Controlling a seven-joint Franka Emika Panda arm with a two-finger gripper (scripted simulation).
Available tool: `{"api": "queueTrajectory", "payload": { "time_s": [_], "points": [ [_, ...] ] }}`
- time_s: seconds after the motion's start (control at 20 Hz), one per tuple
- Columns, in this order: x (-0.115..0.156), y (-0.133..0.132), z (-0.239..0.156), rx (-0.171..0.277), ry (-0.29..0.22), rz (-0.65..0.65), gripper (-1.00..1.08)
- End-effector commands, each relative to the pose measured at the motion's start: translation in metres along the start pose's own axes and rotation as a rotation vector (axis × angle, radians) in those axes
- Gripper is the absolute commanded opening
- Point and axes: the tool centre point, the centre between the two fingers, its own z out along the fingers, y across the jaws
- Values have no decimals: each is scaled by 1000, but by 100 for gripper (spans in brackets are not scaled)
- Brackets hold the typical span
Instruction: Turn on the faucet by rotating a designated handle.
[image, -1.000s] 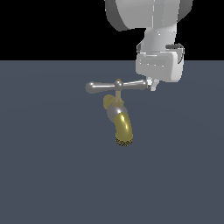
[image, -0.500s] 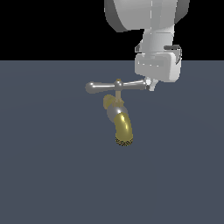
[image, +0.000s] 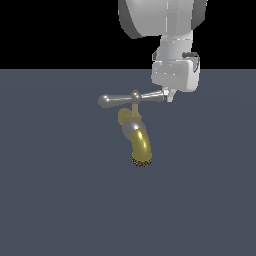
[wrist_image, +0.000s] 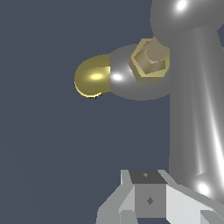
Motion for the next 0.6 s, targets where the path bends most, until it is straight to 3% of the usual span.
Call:
{"api": "queueTrajectory", "payload": {
  "time_s": [0.0, 0.55],
  "points": [
    [0, 12, 0, -5, -4, -4, -100],
    [-3, 43, 0, -5, -4, -4, -100]
  ]
}}
